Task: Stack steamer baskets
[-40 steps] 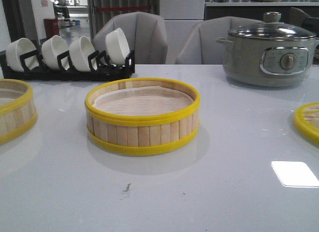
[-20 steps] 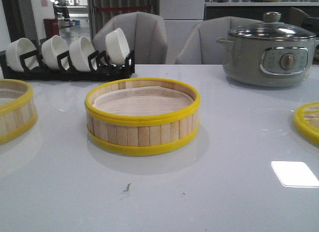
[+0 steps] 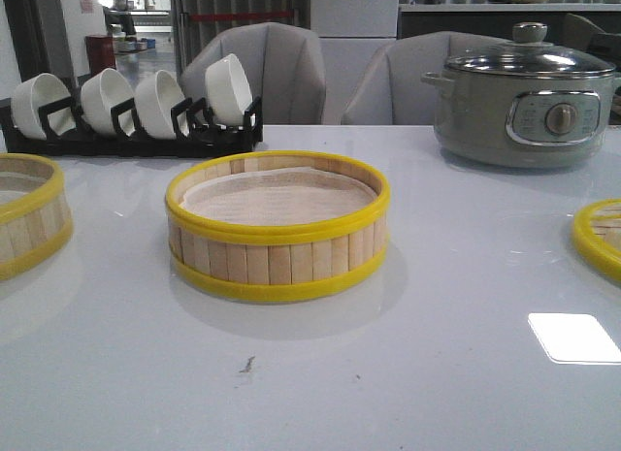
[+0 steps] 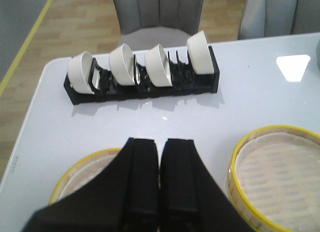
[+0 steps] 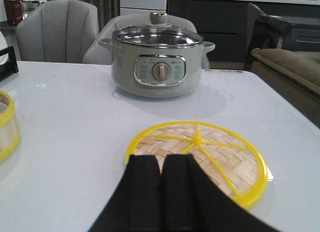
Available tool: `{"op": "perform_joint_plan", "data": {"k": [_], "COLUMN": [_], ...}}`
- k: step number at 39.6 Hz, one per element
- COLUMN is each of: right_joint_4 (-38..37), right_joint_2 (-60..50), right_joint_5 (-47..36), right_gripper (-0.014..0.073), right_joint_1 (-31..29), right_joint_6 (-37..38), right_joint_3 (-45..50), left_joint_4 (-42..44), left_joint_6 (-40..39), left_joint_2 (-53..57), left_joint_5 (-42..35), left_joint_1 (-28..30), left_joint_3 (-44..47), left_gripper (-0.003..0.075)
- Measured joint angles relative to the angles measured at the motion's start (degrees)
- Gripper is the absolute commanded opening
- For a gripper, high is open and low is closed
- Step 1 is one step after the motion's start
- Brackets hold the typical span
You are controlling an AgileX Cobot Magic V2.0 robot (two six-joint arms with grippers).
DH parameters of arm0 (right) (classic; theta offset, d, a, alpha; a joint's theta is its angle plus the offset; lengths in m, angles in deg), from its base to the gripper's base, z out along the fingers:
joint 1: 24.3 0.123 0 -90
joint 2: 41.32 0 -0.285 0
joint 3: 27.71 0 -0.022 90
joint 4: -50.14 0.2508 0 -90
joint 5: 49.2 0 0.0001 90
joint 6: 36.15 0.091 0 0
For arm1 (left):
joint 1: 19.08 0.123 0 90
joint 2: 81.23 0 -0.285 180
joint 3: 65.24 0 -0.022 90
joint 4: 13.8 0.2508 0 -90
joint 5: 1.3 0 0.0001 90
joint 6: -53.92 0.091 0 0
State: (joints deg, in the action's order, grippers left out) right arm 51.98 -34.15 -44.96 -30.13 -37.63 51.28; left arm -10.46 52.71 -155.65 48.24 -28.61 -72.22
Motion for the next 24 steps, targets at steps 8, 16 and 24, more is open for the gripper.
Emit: {"op": "perform_joint_plan", "data": {"k": [8, 16, 24], "right_joint_4": [0.0, 0.0, 0.0], "right_joint_2": [0.0, 0.0, 0.0], "right_joint_5": [0.0, 0.0, 0.0], "right_gripper": [0.0048, 0.0048, 0.0048], "right_joint_1": [0.0, 0.0, 0.0], "right_joint_6": [0.0, 0.0, 0.0], "right_joint_3": [0.0, 0.0, 0.0], "left_joint_4": [-0.11, -0.2, 1.49], "left_joint_6": [0.0, 0.0, 0.0], "left_joint_2": [-5.7, -7.71, -8.24], "left_joint_5": [5.77, 6.63, 6.63], "left_joint_1": [0.0, 0.0, 0.0], "left_joint_3": [-4.36, -4.46, -4.46], "left_gripper": [0.0083, 0.0083, 0.0083]}}
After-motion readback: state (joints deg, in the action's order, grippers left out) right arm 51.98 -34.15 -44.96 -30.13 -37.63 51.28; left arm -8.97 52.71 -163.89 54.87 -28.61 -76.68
